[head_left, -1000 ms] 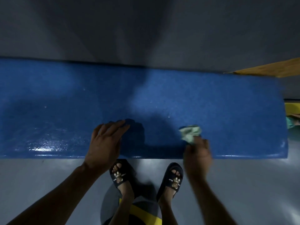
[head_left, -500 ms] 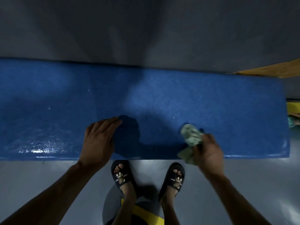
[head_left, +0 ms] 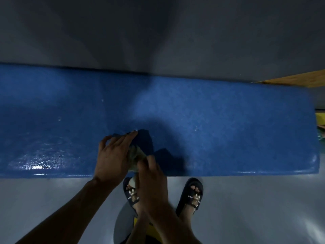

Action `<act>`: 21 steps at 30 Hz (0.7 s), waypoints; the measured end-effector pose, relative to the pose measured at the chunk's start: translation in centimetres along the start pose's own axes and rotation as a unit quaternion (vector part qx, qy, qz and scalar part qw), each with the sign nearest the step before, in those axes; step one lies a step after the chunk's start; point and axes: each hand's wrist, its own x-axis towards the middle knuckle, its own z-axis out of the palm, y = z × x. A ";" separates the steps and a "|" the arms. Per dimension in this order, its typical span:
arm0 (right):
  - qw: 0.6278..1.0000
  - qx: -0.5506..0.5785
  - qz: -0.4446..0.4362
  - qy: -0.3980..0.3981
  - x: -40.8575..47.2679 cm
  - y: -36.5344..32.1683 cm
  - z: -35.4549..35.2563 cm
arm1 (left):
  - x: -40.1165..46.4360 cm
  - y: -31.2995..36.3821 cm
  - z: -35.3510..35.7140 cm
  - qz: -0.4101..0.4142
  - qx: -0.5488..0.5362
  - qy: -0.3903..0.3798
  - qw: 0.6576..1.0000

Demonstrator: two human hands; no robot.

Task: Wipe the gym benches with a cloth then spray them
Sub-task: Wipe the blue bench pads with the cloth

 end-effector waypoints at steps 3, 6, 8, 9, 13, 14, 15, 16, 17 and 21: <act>0.993 -0.054 -0.103 -0.018 1.3 3.7 -2.9 | 0.1 0.0 -0.3 0.002 -0.001 -0.004 1.000; 0.994 -0.100 -0.029 0.037 2.7 11.4 -8.7 | 0.3 -0.1 -0.5 0.001 0.002 0.000 1.000; 0.984 -0.135 0.065 0.098 3.5 16.1 -12.8 | 0.5 -0.2 -0.4 -0.001 0.003 0.006 1.000; 0.972 -0.124 0.146 0.133 3.8 17.8 -14.4 | 0.6 -0.3 -0.3 -0.002 0.002 0.008 1.000; 0.926 -0.103 0.313 0.184 6.1 16.3 -13.1 | 0.8 -0.4 0.1 -0.005 0.001 0.023 1.000; 0.936 -0.095 0.283 0.189 6.8 14.3 -11.1 | 0.7 -0.4 0.2 -0.004 0.000 0.026 1.000; 0.945 -0.093 0.245 0.196 7.5 11.4 -9.1 | 0.6 -0.4 0.2 -0.004 -0.001 0.026 1.000; 0.956 -0.093 0.205 0.185 7.9 8.5 -7.0 | 0.6 -0.4 0.2 -0.003 0.000 0.024 1.000; 0.969 -0.089 0.168 0.155 8.2 5.3 -5.4 | 0.6 -0.4 0.2 -0.002 0.000 0.022 1.000; 0.995 -0.087 -0.047 0.024 7.7 0.0 -3.3 | 0.8 -0.3 -0.2 0.000 0.014 0.026 1.000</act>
